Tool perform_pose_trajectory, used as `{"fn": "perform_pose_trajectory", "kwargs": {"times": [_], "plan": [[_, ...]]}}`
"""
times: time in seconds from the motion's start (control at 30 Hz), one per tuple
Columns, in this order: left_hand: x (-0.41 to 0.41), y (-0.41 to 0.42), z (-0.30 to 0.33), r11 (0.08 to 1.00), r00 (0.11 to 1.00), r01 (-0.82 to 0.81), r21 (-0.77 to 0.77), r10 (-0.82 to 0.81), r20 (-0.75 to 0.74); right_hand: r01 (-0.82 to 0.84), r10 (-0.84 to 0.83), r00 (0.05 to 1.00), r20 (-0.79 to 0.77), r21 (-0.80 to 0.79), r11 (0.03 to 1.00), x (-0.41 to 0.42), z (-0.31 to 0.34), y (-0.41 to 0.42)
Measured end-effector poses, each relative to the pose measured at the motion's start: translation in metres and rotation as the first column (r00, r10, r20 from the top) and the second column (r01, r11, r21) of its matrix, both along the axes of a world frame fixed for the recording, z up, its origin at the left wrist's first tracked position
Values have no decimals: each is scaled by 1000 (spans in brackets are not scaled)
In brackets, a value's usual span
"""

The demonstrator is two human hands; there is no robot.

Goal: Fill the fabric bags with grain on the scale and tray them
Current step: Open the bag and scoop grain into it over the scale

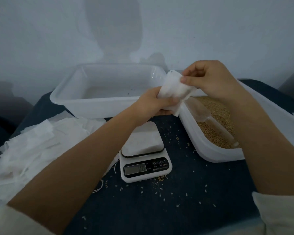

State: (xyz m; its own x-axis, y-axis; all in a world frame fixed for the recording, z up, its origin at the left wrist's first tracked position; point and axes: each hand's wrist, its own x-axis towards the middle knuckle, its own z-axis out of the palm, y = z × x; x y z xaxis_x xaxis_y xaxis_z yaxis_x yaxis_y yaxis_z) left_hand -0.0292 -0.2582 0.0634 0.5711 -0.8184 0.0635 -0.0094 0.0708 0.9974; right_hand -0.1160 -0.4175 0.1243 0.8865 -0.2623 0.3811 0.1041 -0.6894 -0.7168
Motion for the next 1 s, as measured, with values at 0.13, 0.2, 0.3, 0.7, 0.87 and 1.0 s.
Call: {"fn": "perform_pose_trajectory", "kwargs": {"times": [0.13,0.2,0.3,0.7,0.87,1.0], "plan": [[5,47,-8,993,989,-101,63,93,114,-170,161,983,-86,-120,978,20,-3,40],[6,69,-11,974,964,-219,62,205,171,-250,217,961,-174,-199,948,28,-10,58],[5,95,-18,947,929,-323,-3,317,190,-334,286,931,-227,-209,919,33,-24,77],[10,101,-56,901,918,-395,177,381,111,-307,216,904,-368,-209,929,54,-74,87],[15,103,-63,850,870,-472,236,406,279,-237,160,926,-342,-195,952,50,-83,79],[15,110,-66,845,852,-502,184,447,274,-168,119,950,-288,-153,974,45,-86,79]]}}
